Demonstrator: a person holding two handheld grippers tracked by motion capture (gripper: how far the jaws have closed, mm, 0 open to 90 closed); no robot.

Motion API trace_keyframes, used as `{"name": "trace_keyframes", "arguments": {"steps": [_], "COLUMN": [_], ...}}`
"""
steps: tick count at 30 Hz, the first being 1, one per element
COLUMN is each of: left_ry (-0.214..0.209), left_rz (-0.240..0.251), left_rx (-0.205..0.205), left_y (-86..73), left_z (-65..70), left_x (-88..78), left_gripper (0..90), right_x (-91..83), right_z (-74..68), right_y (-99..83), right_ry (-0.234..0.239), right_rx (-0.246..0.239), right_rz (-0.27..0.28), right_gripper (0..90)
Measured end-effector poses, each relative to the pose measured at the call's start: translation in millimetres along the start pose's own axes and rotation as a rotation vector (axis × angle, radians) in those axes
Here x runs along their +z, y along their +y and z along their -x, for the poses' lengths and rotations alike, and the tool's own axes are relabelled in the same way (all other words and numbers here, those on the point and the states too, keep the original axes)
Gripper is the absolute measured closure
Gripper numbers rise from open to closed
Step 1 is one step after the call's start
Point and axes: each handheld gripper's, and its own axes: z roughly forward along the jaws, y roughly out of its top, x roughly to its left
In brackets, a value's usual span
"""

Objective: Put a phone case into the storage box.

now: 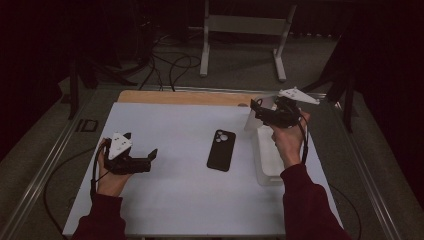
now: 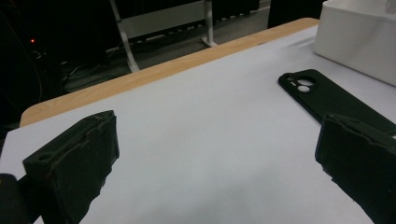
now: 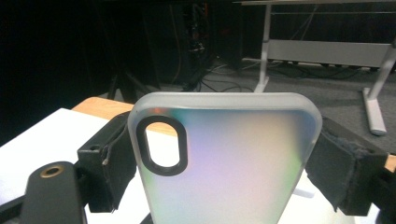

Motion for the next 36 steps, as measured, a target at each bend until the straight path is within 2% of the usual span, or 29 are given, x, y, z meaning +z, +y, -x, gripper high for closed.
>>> {"name": "trace_keyframes", "arguments": {"steps": [6,12,15,28,36], "left_ry": [0.011,0.000,0.008,0.036,0.048], "left_rz": [0.004,0.020,0.016,0.031,0.050], "left_rx": [0.004,-0.018,-0.023,-0.052,-0.075], "left_y": [-6.8,-11.0,-14.1,-35.7,-37.3], "left_z": [-4.8,-10.8,-12.1,-10.4,-11.7], "left_x": [-3.7,-7.8,-9.4,-18.0,-21.1], "left_gripper": [0.0,0.0,0.0,0.0,0.0], "right_x": [5.4,9.3,10.3,16.3,23.7], "right_z": [7.7,16.5,19.8,30.3,36.9], "right_y": [2.9,2.2,1.6,2.5,1.5], "right_ry": [-0.036,-0.063,-0.077,-0.138,-0.189], "right_rx": [-0.007,0.010,0.026,0.033,0.060], "right_rz": [-0.011,-0.020,-0.019,-0.030,-0.044], "right_gripper": [16.6,16.6,16.7,16.6,16.6]}}
